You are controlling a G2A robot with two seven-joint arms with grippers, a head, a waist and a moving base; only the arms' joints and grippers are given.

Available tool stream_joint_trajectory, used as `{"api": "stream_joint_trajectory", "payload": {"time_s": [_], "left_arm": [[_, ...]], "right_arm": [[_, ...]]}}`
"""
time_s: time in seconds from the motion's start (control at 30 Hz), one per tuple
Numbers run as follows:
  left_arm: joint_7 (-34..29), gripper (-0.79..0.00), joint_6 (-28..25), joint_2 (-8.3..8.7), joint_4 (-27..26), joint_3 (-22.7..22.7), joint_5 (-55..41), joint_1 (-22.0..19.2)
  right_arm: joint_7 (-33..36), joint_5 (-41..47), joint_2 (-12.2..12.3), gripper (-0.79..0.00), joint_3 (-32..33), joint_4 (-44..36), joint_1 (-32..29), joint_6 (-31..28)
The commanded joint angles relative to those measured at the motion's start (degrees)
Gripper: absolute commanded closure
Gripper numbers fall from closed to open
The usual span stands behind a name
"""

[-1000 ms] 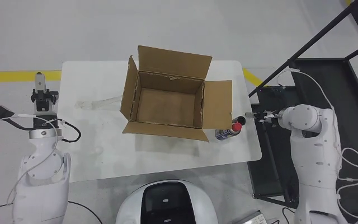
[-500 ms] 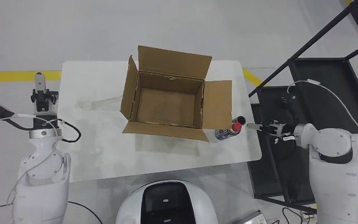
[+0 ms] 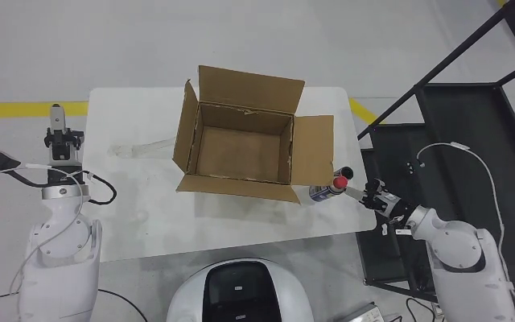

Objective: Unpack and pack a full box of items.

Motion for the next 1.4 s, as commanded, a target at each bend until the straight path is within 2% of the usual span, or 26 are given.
{"api": "stream_joint_trajectory", "payload": {"time_s": [0.0, 0.13, 0.23, 0.4, 0.53, 0.6, 0.83, 1.03, 1.1, 1.13, 1.17, 1.23, 1.27, 1.33, 1.37], "left_arm": [[0.0, -0.785, 0.0, 0.0, 0.0, 0.0, 0.0, 0.0], [0.0, -0.785, 0.0, 0.0, 0.0, 0.0, 0.0, 0.0], [0.0, -0.785, 0.0, 0.0, 0.0, 0.0, 0.0, 0.0], [0.0, -0.785, 0.0, 0.0, 0.0, 0.0, 0.0, 0.0], [0.0, -0.785, 0.0, 0.0, 0.0, 0.0, 0.0, 0.0], [0.0, -0.785, 0.0, 0.0, 0.0, 0.0, 0.0, 0.0], [0.0, -0.785, 0.0, 0.0, 0.0, 0.0, 0.0, 0.0], [0.0, -0.785, 0.0, 0.0, 0.0, 0.0, 0.0, 0.0], [0.0, -0.785, 0.0, 0.0, 0.0, 0.0, 0.0, 0.0], [0.0, -0.785, 0.0, 0.0, 0.0, 0.0, 0.0, 0.0], [0.0, -0.785, 0.0, 0.0, 0.0, 0.0, 0.0, 0.0], [0.0, -0.785, 0.0, 0.0, 0.0, 0.0, 0.0, 0.0], [0.0, -0.785, 0.0, 0.0, 0.0, 0.0, 0.0, 0.0], [0.0, -0.785, 0.0, 0.0, 0.0, 0.0, 0.0, 0.0], [0.0, -0.785, 0.0, 0.0, 0.0, 0.0, 0.0, 0.0]], "right_arm": [[-0.1, 0.0, 0.0, -0.785, 0.0, 0.0, 0.0, 0.0], [-1.0, -0.4, 0.0, -0.785, 0.0, -0.1, 0.2, -0.2], [-12.1, -5.1, -0.7, -0.785, -4.0, 2.3, 0.1, -2.0], [-33.9, -14.1, -2.1, -0.785, -10.1, 8.2, -1.2, -9.5], [-44.9, -21.7, -2.6, -0.785, -12.6, 12.1, -1.6, -13.9], [-50.2, -28.5, -2.7, -0.785, -13.1, 14.2, -1.4, -14.6], [-67.5, -44.2, -4.0, -0.785, -20.5, 24.3, 3.3, -5.4], [-78.5, -52.4, -5.1, -0.785, -27.3, 34.8, 9.8, 1.0], [-81.7, -52.7, -5.5, -0.785, -28.8, 37.8, 11.1, 2.4], [-82.8, -52.0, -5.8, -0.733, -29.4, 38.8, 11.9, 3.4], [-84.1, -52.6, -6.0, -0.619, -30.1, 39.8, 12.6, 4.6], [-86.8, -53.1, -6.4, -0.539, -31.1, 41.8, 14.0, 7.0], [-88.8, -55.0, -6.5, -0.453, -31.6, 42.6, 14.7, 8.8], [-91.7, -55.5, -6.8, -0.366, -32.6, 45.4, 15.8, 10.8], [-91.3, -53.9, -7.1, -0.237, -33.0, 46.9, 16.5, 10.8]]}}
